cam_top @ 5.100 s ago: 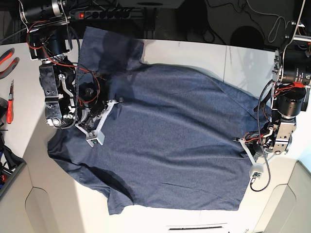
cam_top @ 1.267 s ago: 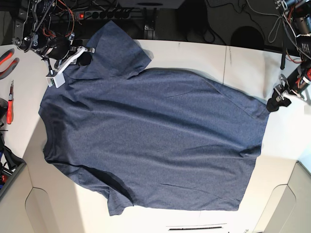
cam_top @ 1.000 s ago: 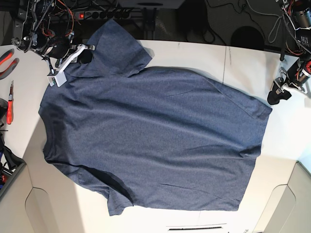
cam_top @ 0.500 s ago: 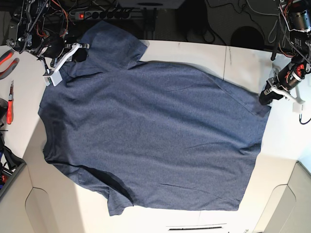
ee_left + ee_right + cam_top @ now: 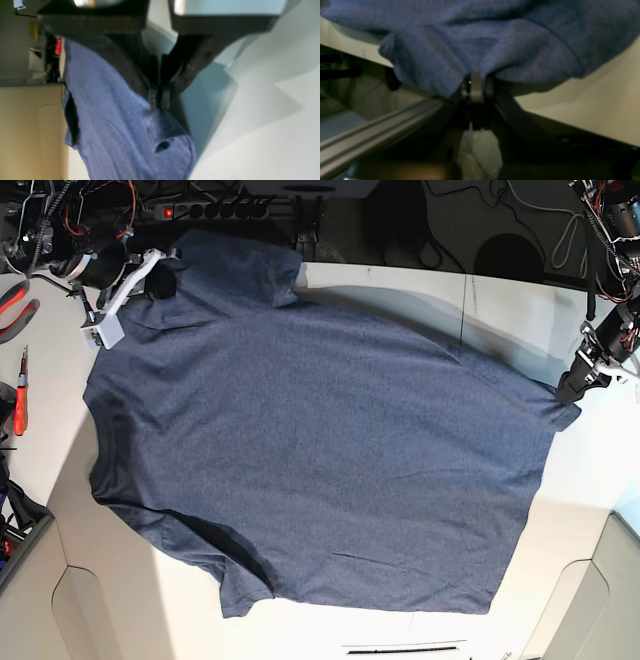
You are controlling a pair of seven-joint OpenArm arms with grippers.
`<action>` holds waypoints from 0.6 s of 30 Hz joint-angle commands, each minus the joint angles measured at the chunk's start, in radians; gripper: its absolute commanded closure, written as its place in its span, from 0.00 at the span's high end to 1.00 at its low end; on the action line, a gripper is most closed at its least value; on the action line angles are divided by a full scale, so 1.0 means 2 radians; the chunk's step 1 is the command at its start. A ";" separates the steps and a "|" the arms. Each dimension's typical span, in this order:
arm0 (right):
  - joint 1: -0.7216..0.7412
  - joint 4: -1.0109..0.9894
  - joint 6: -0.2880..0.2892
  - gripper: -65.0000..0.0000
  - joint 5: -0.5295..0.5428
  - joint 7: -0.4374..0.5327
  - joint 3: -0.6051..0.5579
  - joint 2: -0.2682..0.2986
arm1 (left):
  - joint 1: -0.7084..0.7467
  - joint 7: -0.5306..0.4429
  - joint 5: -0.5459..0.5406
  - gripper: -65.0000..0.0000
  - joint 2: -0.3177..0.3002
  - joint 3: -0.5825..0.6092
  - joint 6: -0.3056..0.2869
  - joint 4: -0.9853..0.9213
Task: Layout the t-shirt on the table in an organized manner, then fold the t-shirt properly
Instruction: 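Grasp the shirt shoulders with both grippers and lift them up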
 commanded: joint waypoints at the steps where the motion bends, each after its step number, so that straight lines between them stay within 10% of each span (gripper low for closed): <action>1: -0.007 0.019 0.001 0.00 0.007 0.001 0.006 0.005 | -0.003 0.001 -0.019 0.00 -0.012 -0.003 -0.006 0.008; 12: -0.043 0.113 0.001 0.00 0.008 0.035 0.006 0.004 | 0.023 0.006 -0.086 0.00 -0.022 -0.003 -0.006 0.009; 18: 0.031 0.091 -0.001 0.00 -0.027 0.076 0.004 0.004 | -0.021 -0.038 -0.008 0.00 -0.009 -0.002 -0.006 0.009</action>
